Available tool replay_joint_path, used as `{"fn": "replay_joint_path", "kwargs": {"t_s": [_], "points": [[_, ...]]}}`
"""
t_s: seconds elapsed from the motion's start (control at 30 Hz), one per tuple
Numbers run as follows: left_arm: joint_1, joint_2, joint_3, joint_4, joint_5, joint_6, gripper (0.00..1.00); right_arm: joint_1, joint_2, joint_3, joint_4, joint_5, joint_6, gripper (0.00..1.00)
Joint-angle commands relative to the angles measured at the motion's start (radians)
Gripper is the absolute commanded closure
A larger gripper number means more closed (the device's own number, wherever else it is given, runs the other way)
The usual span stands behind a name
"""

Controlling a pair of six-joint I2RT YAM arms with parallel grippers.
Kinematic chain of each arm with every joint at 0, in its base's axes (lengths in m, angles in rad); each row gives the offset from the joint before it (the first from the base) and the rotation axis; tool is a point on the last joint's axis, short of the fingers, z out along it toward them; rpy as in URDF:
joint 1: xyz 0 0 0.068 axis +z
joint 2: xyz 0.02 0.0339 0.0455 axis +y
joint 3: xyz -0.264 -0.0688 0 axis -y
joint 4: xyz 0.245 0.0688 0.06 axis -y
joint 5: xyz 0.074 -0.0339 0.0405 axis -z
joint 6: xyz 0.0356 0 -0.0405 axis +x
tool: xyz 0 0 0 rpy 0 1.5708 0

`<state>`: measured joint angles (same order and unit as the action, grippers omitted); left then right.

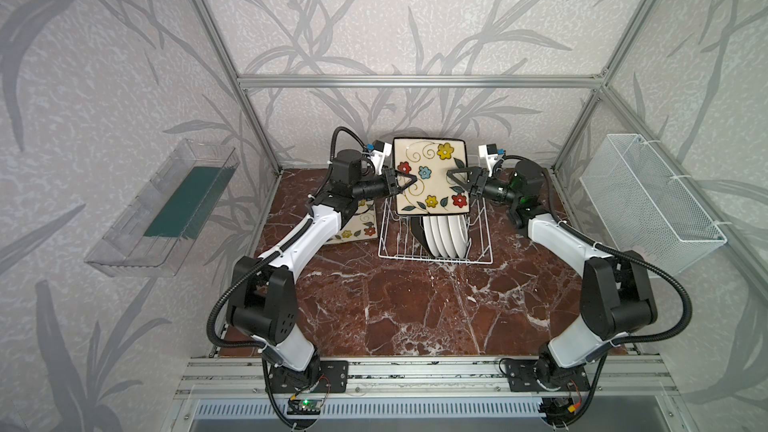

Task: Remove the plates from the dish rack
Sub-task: 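Grip the flower plate's near edge with the left gripper while right holds, then carry the flower plate away from the rack with the left gripper while the right releases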

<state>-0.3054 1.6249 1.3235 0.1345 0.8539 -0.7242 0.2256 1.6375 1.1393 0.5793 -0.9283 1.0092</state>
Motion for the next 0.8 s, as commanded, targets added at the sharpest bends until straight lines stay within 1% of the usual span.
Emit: {"fn": "replay_joint_path", "kwargs": {"t_s": [0.0, 0.07, 0.13, 0.17, 0.4, 0.5, 0.57, 0.63, 0.77], "points": [[0.014, -0.051, 0.024, 0.129, -0.084, -0.025, 1.0, 0.011, -0.062, 0.071, -0.113, -0.057, -0.079, 0.17], [0.02, -0.057, 0.032, 0.125, -0.091, -0.033, 1.0, 0.011, -0.085, 0.094, -0.229, -0.037, -0.155, 0.08], [0.023, -0.062, 0.037, 0.116, -0.097, -0.035, 1.0, 0.009, -0.109, 0.094, -0.291, -0.001, -0.213, 0.02], [0.026, -0.064, 0.042, 0.113, -0.102, -0.039, 1.0, 0.009, -0.121, 0.092, -0.314, 0.019, -0.235, 0.01], [0.039, -0.096, 0.048, 0.11, -0.108, -0.053, 1.0, 0.0, -0.178, 0.077, -0.443, 0.121, -0.355, 0.01], [0.05, -0.122, 0.052, 0.081, -0.117, -0.046, 1.0, 0.0, -0.22, 0.09, -0.587, 0.229, -0.477, 0.01], [0.063, -0.14, 0.062, 0.04, -0.127, -0.03, 1.0, 0.0, -0.258, 0.087, -0.656, 0.293, -0.553, 0.01], [0.081, -0.161, 0.076, -0.013, -0.14, -0.009, 1.0, 0.0, -0.29, 0.077, -0.693, 0.331, -0.612, 0.01], [0.126, -0.198, 0.105, -0.11, -0.151, 0.029, 1.0, 0.0, -0.332, 0.064, -0.736, 0.351, -0.695, 0.01]]}}
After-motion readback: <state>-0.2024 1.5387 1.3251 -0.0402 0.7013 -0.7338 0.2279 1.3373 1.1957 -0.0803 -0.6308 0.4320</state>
